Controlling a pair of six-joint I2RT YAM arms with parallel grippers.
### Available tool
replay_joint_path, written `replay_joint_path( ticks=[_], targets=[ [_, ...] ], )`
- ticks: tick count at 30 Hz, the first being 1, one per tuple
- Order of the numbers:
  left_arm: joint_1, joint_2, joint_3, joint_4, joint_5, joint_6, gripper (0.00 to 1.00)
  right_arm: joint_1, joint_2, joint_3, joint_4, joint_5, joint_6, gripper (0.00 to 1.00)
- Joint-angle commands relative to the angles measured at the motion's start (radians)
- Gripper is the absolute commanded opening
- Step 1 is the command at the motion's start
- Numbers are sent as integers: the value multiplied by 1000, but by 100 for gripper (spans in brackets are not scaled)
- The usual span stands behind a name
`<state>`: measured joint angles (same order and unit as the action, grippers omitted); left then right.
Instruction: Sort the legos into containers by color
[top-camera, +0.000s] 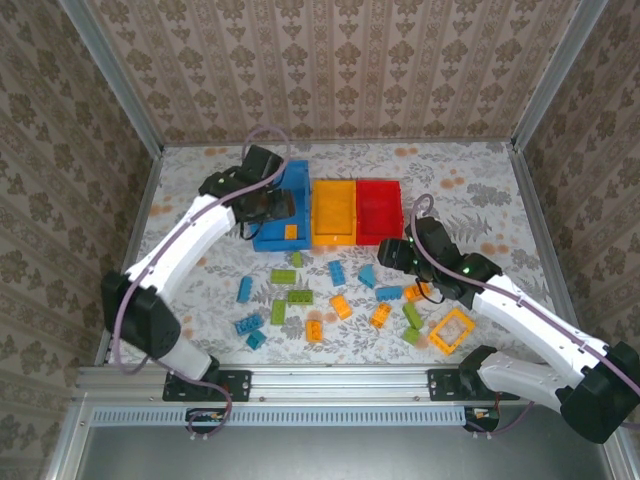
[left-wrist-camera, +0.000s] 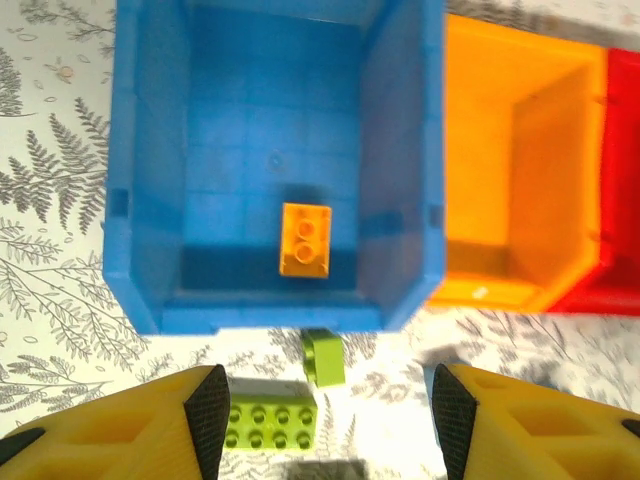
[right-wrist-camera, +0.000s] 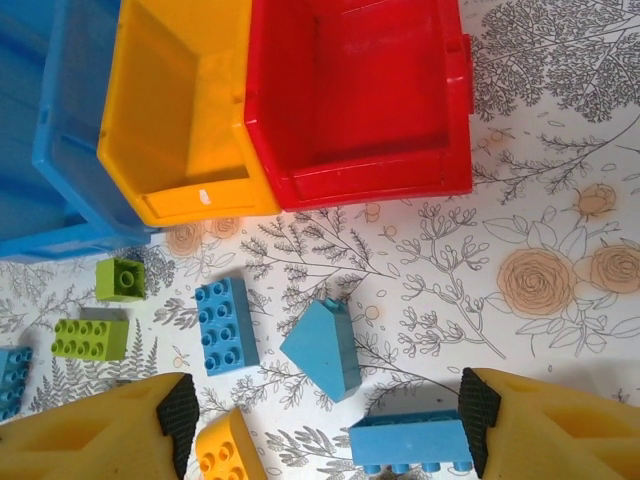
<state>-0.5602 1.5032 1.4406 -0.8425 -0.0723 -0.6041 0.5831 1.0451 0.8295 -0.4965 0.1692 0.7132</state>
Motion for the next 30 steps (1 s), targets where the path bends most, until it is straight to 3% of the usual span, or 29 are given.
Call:
replay_joint_path(
  ticks=[1,8,14,16,21,25,30],
  targets=[
    [-36,-117,-105,68,84,87,58,-3,28,65,-84,-7,-4,69],
    [-137,-324,-399,162,173,70,59,19,259,137,-154,-110,-96,68],
    [-224,-390,-510,252,144,17,62,49,499,250,-153,-119,12,89],
    [-238,-381,-507,252,140,10,62,49,544,264,-144,-122,55,91],
    [-264,-373,-495,248,117,4,62,47,634,286,-121,-138,80,87],
    [-273,-380,-496,245,106,-5,62,48,684,312,-142,-156,30,79],
    [-275,-393,-503,243,96,-17,62,47,729,312,-154,-170,-22,77]
  ],
)
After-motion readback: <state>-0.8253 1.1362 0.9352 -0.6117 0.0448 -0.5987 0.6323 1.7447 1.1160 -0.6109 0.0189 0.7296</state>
